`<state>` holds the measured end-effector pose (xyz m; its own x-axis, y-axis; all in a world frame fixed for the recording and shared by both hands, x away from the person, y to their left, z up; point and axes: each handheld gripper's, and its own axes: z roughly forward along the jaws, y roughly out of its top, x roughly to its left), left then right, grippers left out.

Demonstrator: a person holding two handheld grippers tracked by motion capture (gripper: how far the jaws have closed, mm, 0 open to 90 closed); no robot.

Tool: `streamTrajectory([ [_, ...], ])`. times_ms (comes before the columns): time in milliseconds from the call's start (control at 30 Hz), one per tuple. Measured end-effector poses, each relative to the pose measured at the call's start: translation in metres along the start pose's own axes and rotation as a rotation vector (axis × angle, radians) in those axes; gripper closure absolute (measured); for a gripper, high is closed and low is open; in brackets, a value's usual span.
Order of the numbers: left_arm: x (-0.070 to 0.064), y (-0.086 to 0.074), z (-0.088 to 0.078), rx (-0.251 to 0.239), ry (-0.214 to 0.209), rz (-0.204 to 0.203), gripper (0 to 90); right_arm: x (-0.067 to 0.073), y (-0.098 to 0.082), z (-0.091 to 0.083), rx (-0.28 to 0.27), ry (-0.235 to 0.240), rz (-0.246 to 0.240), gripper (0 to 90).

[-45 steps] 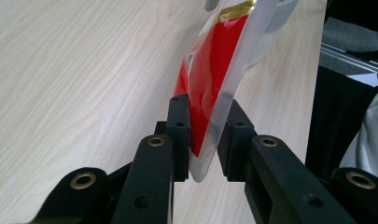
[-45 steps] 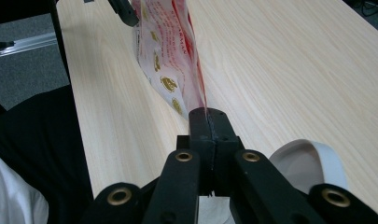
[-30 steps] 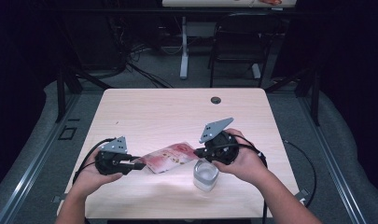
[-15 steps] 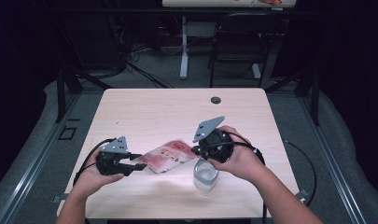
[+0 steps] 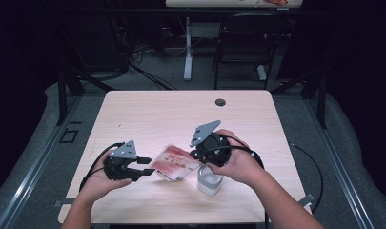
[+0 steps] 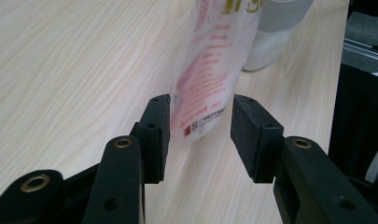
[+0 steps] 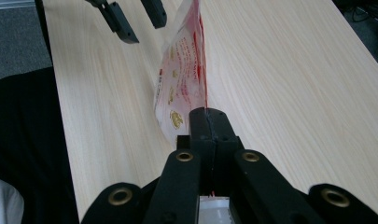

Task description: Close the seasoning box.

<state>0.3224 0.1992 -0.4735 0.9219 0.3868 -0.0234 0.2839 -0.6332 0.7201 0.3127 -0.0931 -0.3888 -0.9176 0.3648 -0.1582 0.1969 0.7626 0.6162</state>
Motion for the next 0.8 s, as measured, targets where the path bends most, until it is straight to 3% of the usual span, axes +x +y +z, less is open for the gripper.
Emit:
streamTrajectory([
  [400, -0.004, 0.006, 0.008, 0.004, 0.015, 0.017, 57.7, 0.006, 0.009, 0.004, -0.011, 0.014, -0.037, 90.0],
  [800, -0.005, 0.006, 0.007, 0.008, 0.022, 0.022, 66.0, 0.008, 0.014, 0.009, -0.045, 0.028, -0.03, 89.5],
])
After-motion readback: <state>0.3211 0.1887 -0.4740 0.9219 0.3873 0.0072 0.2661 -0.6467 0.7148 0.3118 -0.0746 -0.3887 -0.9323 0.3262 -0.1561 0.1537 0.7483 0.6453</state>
